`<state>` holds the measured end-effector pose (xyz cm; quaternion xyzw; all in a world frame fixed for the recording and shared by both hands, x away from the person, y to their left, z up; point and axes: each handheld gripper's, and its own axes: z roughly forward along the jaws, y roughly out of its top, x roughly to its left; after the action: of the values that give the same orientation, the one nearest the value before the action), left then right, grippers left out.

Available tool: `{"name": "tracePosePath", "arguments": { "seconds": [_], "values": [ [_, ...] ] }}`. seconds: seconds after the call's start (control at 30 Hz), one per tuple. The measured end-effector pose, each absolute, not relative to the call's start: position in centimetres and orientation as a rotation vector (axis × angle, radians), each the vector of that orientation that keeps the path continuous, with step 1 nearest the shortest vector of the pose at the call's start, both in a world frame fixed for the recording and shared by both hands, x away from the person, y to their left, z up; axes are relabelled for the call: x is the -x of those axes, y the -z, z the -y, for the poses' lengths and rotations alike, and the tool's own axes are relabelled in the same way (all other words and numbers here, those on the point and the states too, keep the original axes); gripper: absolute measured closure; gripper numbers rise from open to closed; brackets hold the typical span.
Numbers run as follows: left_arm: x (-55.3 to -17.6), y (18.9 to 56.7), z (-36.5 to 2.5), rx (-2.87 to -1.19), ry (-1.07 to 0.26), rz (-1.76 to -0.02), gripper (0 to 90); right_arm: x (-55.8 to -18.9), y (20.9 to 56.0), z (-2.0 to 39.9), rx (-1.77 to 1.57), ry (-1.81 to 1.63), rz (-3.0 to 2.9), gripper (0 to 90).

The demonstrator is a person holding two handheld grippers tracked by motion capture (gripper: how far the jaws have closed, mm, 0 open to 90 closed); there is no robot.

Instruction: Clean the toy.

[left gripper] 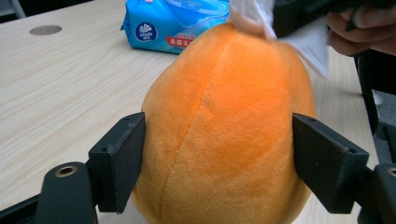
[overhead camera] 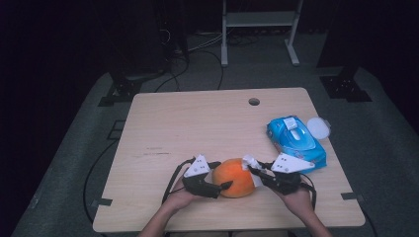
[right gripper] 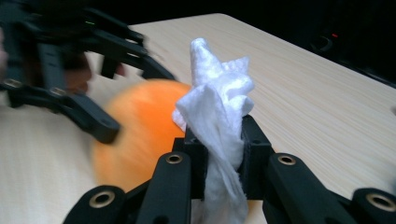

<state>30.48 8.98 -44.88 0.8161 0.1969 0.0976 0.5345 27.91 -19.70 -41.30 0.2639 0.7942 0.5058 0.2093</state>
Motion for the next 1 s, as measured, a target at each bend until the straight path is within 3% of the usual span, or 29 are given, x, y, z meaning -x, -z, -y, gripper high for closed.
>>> {"name": "tracePosePath", "arguments": {
  "seconds": [0.4,0.67,1.0],
  "values": [
    [-31.3,44.9,-10.2,-1.919,-0.237,-0.554,23.7,-25.9,41.0,16.8,-0.573,-1.364,-2.277,75.9],
    [-31.3,44.9,-10.5,-1.911,-0.253,-0.546,26.1,-27.6,42.1,19.2,-0.699,-1.339,-2.265,76.2],
    [-30.7,44.3,-9.7,-1.928,-0.27,-0.451,23.5,-26.3,41.5,17.3,-0.573,-1.374,-2.309,76.4]
  ]
}}
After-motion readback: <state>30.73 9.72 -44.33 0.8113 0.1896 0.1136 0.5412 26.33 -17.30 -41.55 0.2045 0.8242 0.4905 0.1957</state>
